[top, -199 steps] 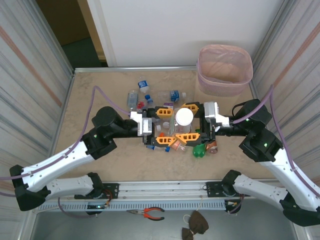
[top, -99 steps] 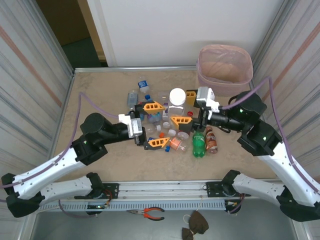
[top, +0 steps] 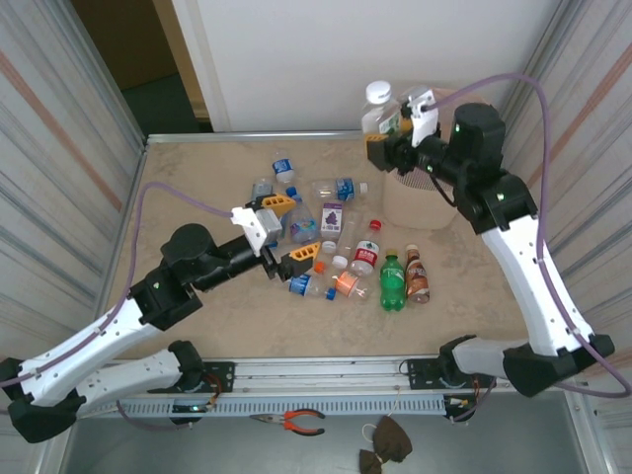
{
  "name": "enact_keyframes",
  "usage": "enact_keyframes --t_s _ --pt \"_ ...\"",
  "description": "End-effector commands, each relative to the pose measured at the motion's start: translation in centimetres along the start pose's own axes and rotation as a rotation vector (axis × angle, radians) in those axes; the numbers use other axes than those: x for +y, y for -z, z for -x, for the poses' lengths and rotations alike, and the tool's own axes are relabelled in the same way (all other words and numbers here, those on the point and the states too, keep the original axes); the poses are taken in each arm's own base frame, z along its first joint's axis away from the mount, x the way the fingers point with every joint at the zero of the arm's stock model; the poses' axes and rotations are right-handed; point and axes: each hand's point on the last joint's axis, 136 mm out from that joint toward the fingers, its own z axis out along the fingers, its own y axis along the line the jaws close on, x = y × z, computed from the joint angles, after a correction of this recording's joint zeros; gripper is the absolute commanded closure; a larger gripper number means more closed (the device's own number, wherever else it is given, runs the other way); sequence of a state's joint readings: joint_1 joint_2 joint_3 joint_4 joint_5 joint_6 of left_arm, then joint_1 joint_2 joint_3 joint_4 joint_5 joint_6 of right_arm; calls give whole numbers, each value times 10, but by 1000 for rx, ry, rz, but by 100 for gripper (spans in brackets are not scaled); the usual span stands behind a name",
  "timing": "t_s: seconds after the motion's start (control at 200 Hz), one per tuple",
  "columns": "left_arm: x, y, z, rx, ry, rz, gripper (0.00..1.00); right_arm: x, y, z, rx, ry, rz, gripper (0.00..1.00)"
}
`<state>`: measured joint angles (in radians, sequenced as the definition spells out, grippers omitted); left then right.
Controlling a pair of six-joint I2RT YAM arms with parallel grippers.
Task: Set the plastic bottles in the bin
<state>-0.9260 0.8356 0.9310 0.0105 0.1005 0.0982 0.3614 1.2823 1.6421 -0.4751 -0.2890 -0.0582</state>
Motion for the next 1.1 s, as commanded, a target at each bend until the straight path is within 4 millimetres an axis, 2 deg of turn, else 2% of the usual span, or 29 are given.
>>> enact_keyframes --t_s 0.0,0.195,0.225,0.235,0.255,0.371,0.471,0.551,0.736,0.902,1.097 --pt "25 7 -10 70 116 105 11 -51 -1 0 41 -58 -186 53" --pt "46 7 -27 147 252 147 13 -136 -10 -28 173 -110 -461 55" --pt "49 7 -28 153 268 158 14 -149 -13 -39 212 -115 -498 55" --pt "50 7 -29 155 271 161 14 -153 -11 -33 200 -113 -514 54" --pt "52 7 -29 156 278 169 14 -161 -11 -35 211 -116 -538 54" --pt "60 8 -36 176 306 200 16 -200 -13 -60 310 -150 -637 53" --pt "61 8 -39 182 326 203 17 -225 -18 -89 418 -178 -703 53" --pt "61 8 -40 181 336 196 17 -236 -25 -115 505 -201 -727 52" --pt "59 5 -44 185 356 181 17 -249 -43 -176 693 -265 -745 51" --pt "57 4 -45 190 365 168 17 -249 -53 -223 829 -333 -734 51" --pt "55 4 -48 194 372 162 16 -244 -65 -269 935 -386 -685 50"
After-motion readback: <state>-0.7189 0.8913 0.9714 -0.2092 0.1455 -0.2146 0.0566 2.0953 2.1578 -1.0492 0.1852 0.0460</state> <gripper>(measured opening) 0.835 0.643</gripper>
